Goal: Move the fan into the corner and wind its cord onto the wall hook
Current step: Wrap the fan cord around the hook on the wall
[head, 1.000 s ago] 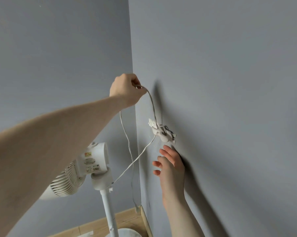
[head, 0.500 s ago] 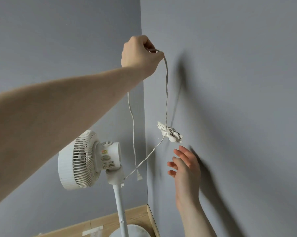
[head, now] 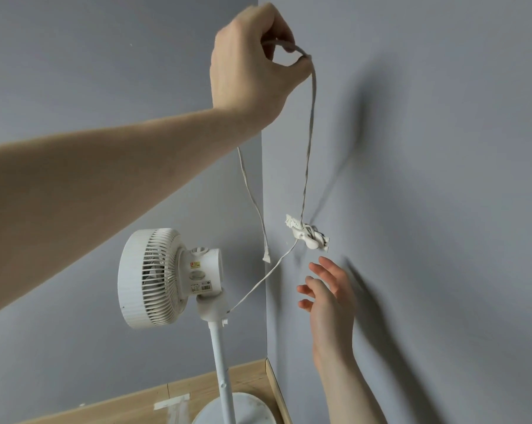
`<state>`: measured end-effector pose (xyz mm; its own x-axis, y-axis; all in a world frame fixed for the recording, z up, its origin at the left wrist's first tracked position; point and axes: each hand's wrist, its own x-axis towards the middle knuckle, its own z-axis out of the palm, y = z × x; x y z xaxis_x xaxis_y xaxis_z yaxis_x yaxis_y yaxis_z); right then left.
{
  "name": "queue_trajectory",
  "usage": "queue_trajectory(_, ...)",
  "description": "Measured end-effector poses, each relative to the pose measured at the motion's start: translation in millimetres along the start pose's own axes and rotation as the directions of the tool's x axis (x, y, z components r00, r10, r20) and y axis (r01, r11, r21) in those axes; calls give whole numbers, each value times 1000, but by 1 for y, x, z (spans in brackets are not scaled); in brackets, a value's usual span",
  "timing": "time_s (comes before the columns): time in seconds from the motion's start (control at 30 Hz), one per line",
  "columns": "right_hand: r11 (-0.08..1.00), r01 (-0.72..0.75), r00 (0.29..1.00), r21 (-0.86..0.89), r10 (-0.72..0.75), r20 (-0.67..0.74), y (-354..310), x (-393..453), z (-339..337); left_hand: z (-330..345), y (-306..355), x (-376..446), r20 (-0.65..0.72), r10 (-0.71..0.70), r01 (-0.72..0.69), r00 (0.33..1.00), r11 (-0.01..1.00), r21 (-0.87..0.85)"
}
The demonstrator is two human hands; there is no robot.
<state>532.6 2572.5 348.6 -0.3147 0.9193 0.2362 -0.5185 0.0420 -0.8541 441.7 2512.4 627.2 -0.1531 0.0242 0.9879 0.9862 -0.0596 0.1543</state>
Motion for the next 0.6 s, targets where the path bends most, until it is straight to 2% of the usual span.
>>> queue_trajectory(0.2, 999, 23, 1000, 48, -23, 11, -7, -1, 6, -10, 28, -29, 228, -4, 18, 974, 998, -62)
queue_trajectory(0.3, 995, 60, 998, 85, -62, 18, -13, 1, 8, -16, 39, -46, 388, -2, 26, 922, 998, -56)
queue_trajectory(0.37, 991, 90, 995, 103, -93, 23, -19, 2, 7, -17, 39, -56, 540, -24, 42, 841, 999, -21)
queue_trajectory(0.47, 980, 139, 988, 142, -147, 49, -25, 4, 3, -19, 27, -73, 748, -66, 117, 660, 993, -16)
queue_trajectory(0.6, 977, 179, 977, 115, -191, 94, -26, 4, 2, -26, 10, -98, 878, -70, 335, 473, 936, -106)
